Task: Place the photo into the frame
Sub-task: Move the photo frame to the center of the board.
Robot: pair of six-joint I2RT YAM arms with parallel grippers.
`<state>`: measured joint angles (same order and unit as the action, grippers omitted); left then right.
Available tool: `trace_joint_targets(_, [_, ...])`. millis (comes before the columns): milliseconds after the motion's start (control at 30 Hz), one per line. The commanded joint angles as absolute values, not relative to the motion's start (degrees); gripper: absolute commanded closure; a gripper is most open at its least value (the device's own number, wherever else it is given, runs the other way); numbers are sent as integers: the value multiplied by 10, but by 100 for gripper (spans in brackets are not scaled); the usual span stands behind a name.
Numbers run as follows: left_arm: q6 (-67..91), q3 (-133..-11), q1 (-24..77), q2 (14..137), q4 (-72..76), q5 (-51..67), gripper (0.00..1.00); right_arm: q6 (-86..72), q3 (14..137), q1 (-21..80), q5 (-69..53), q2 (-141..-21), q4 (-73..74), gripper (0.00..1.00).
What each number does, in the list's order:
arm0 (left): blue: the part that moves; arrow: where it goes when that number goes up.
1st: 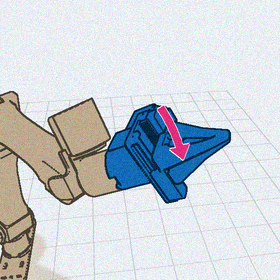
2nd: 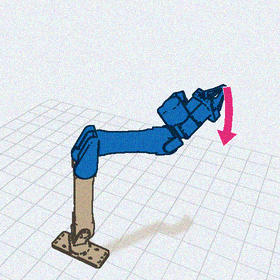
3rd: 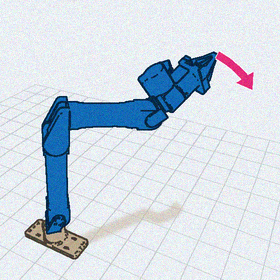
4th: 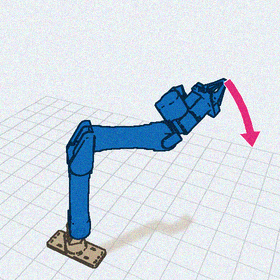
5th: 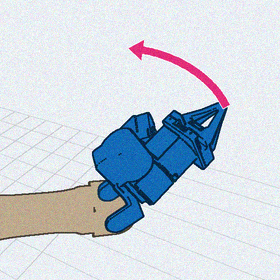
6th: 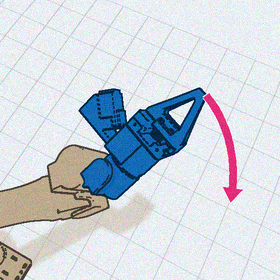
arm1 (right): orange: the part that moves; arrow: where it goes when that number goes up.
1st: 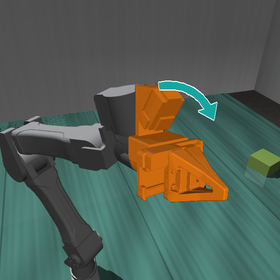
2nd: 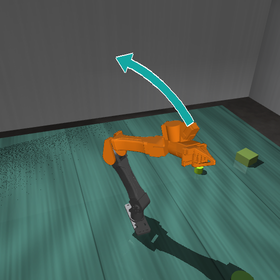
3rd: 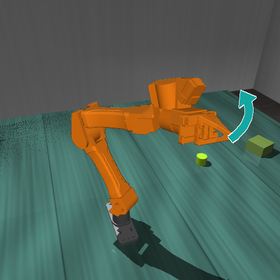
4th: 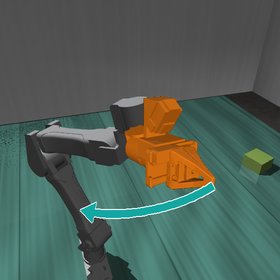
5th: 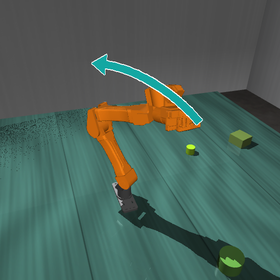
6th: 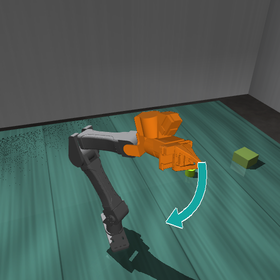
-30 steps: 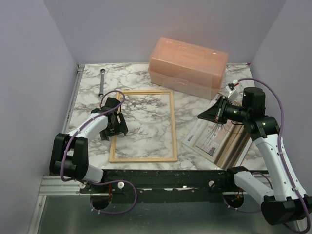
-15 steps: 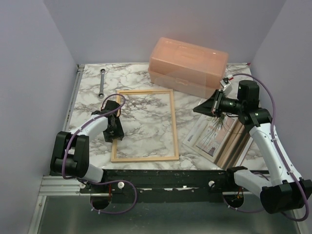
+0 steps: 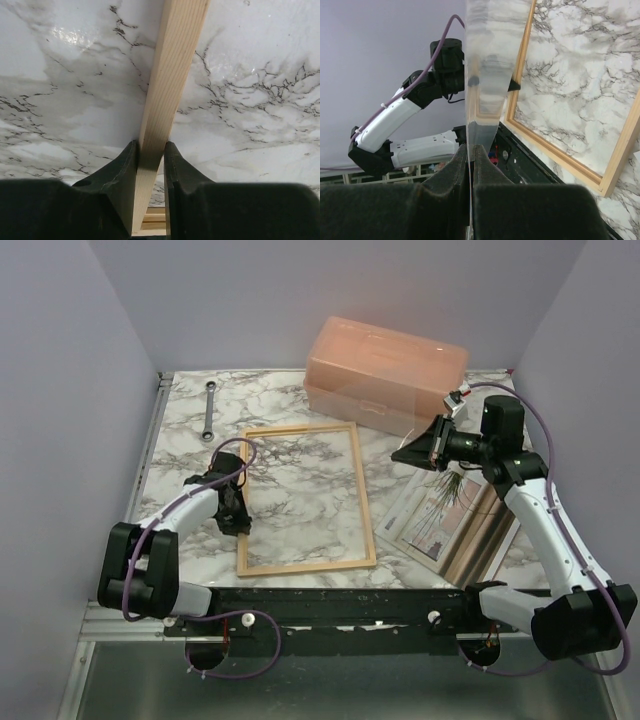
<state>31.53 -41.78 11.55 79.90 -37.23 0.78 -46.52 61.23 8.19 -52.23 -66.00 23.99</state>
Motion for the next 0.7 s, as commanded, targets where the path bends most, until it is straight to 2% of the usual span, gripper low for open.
trace_joint_targets(0, [340,-396,120,762,-359,74,100,-472,633,82,-554,-645,218,100])
trace_joint_targets(367, [339,-384,120,622,-370,139,100,-480,632,82,-528,-606,249,100])
trace_joint_targets(667, [323,-387,120,589,-360,205,100,-484,651,82,-506,-588,278,100])
